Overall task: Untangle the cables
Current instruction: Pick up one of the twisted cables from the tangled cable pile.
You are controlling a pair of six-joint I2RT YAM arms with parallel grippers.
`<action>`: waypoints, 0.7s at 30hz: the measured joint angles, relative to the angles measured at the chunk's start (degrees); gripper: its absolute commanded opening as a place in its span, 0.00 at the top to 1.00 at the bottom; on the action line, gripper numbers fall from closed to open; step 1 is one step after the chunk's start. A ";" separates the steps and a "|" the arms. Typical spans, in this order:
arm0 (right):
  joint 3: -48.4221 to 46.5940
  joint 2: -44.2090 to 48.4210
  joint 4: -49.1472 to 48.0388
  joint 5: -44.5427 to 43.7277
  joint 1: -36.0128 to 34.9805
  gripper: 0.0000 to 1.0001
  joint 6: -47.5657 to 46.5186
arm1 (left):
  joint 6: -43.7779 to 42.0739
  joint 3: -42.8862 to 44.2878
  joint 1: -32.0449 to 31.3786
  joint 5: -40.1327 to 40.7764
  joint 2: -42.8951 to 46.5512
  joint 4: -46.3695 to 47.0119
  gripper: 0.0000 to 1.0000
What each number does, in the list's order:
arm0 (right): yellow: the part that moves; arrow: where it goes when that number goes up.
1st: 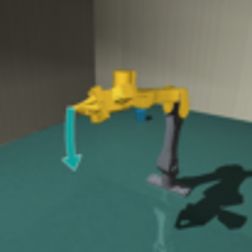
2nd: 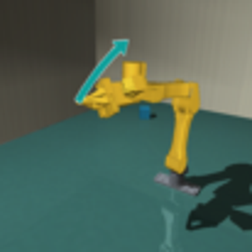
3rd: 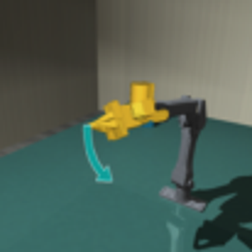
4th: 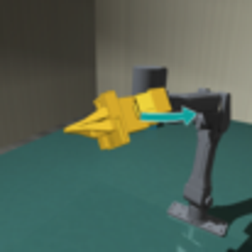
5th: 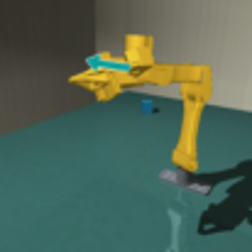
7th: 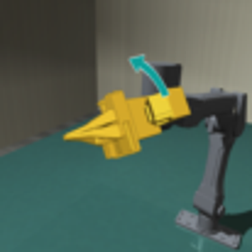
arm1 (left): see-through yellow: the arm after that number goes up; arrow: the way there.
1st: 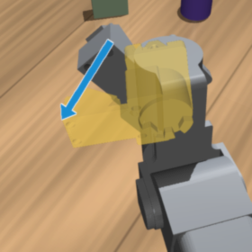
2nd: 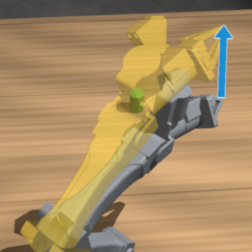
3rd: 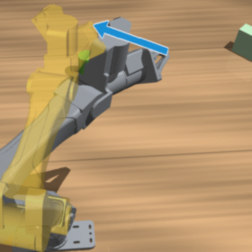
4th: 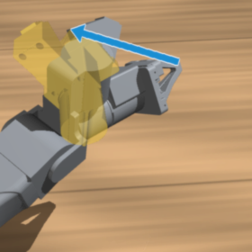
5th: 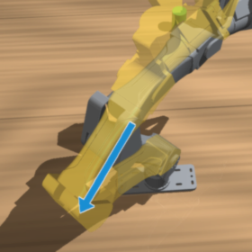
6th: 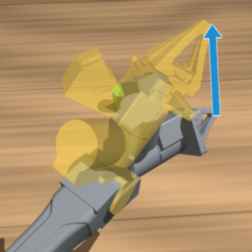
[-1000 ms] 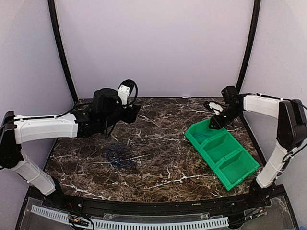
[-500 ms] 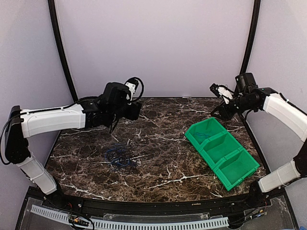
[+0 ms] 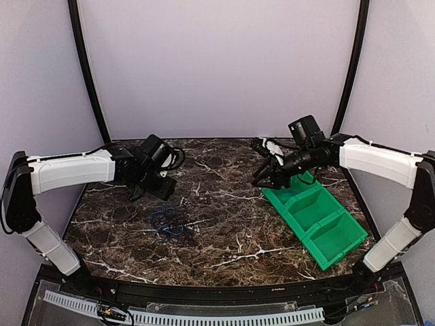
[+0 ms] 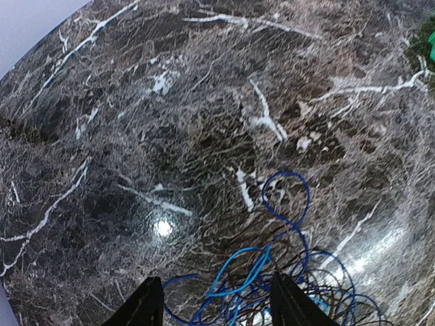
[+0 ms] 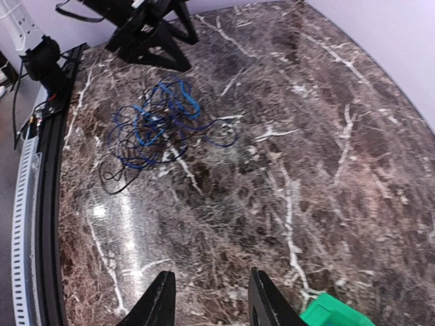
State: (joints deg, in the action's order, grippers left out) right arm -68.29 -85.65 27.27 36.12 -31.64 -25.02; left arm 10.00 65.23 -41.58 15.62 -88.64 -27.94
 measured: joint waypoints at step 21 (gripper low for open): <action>8.09 -3.76 -1.92 7.63 -1.75 0.63 -3.23 | -10.84 7.02 0.31 -0.04 -15.06 -12.37 0.70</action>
State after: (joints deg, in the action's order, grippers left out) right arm -60.20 -89.41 25.34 43.75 -33.39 -28.25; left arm -0.84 72.25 -41.28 15.57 -103.70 -40.32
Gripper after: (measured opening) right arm 0.376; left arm 0.327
